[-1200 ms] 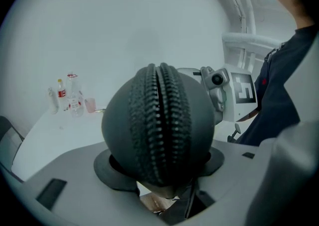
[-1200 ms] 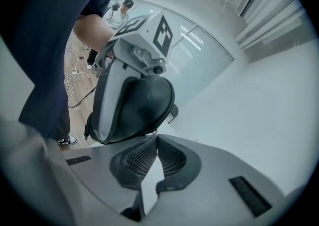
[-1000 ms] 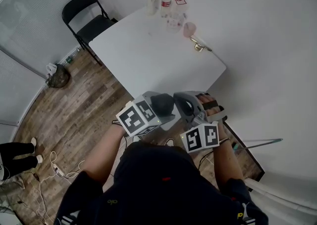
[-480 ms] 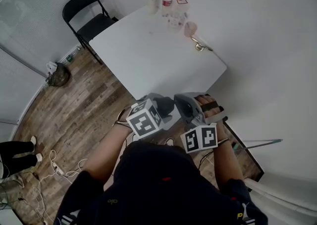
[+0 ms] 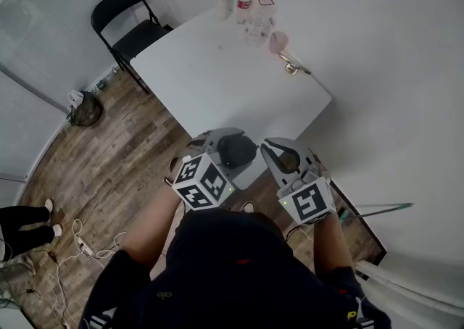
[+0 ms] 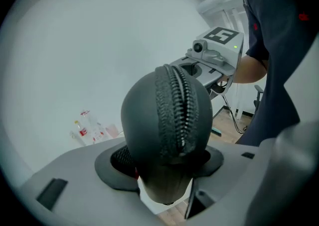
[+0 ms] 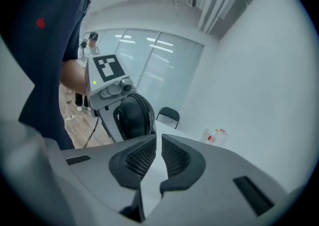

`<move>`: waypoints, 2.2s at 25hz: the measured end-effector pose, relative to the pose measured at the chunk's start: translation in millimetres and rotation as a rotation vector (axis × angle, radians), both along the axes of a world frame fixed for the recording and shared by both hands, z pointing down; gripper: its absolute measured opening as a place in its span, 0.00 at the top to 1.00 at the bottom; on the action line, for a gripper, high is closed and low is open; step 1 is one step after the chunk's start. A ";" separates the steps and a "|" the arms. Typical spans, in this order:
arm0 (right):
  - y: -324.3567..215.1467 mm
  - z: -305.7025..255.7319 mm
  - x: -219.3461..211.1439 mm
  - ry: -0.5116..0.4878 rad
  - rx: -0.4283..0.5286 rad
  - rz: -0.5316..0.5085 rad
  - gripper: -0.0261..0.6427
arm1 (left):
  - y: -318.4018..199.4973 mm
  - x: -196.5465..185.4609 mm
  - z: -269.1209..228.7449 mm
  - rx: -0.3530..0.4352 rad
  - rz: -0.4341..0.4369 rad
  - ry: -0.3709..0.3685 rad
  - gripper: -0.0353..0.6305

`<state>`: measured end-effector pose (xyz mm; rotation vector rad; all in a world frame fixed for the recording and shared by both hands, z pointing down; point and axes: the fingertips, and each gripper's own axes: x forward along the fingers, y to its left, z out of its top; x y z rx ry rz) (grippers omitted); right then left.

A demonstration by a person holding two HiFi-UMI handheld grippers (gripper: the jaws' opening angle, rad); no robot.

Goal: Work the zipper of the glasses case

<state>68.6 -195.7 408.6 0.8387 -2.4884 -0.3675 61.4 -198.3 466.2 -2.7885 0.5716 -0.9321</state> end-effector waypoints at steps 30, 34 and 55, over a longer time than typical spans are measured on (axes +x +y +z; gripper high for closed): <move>43.6 -43.8 12.1 -1.442 -1.206 -0.506 0.79 | 20.6 8.7 -31.0 0.260 0.232 -0.009 0.53; 40.6 -40.3 6.7 -1.392 -1.178 -0.450 0.90 | 17.0 6.8 -30.2 0.262 0.218 -0.014 0.53; 39.3 -47.3 -15.8 -0.705 -0.619 -0.166 0.93 | -14.7 -7.0 -18.1 0.360 0.057 -0.191 0.54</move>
